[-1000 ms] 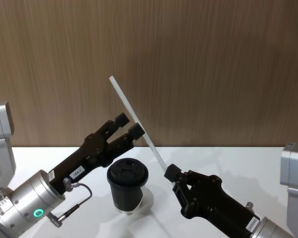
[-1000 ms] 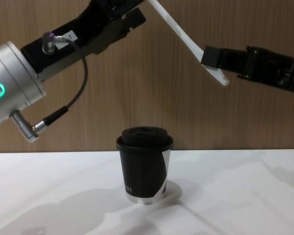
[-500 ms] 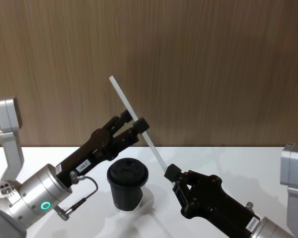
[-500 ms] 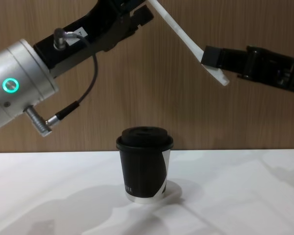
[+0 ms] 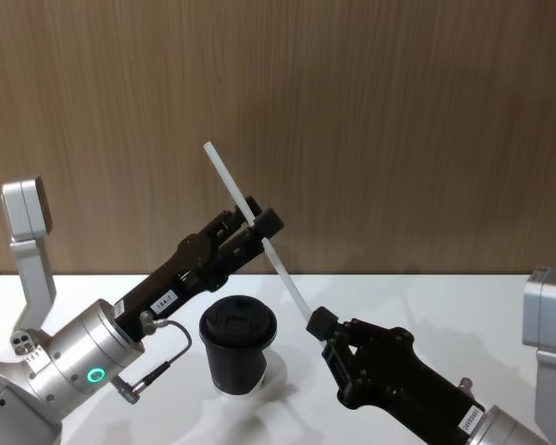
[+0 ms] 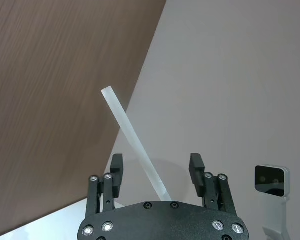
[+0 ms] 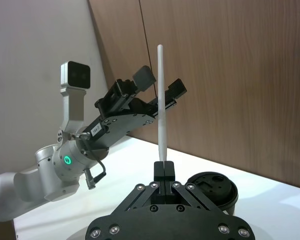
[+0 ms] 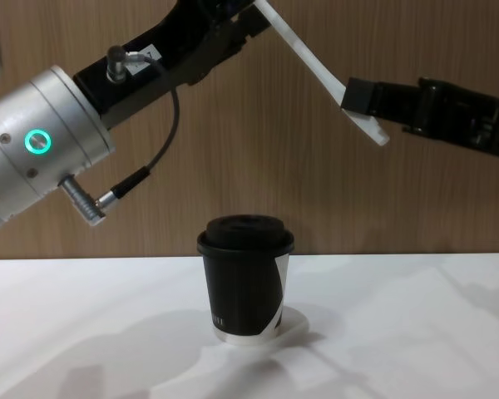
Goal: Pick up the straw with one hand, pass it to the other hand, and insert it into the cup.
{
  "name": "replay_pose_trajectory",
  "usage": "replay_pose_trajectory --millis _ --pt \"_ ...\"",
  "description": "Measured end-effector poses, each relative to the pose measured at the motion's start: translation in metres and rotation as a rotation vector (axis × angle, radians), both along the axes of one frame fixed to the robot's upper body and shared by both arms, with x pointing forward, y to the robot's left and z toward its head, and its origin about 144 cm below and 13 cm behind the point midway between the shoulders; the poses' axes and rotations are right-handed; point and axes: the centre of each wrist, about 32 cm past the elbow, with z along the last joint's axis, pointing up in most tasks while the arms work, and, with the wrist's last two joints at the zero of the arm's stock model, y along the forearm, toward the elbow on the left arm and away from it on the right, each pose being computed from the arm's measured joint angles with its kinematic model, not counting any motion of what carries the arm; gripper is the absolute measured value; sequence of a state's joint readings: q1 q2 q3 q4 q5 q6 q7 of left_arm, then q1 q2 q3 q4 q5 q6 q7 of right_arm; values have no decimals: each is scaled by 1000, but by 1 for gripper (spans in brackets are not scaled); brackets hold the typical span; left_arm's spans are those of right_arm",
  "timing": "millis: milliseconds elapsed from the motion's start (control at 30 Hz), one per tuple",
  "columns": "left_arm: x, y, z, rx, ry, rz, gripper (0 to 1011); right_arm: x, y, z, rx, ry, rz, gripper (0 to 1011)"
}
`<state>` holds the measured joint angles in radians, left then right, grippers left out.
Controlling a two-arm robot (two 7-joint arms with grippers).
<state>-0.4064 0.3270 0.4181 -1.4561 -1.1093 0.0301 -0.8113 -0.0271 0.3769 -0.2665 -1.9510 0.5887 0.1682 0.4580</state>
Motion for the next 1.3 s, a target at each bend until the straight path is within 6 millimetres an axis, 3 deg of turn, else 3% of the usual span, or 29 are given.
replay_pose_trajectory --millis 267,367,467,700,1300 --pt "3 -2 -2 -9 1 -1 657 0 0 0 0 0 0 4" --pt "3 -3 -2 -12 2 0 516 0 0 0 0 0 0 4" --pt "4 -3 -3 -15 3 1 455 0 0 0 0 0 0 4" --pt "4 -4 -4 -20 4 2 192 0 0 0 0 0 0 4" --pt "-1 0 -10 -36 14 25 63 0 0 0 0 0 0 4"
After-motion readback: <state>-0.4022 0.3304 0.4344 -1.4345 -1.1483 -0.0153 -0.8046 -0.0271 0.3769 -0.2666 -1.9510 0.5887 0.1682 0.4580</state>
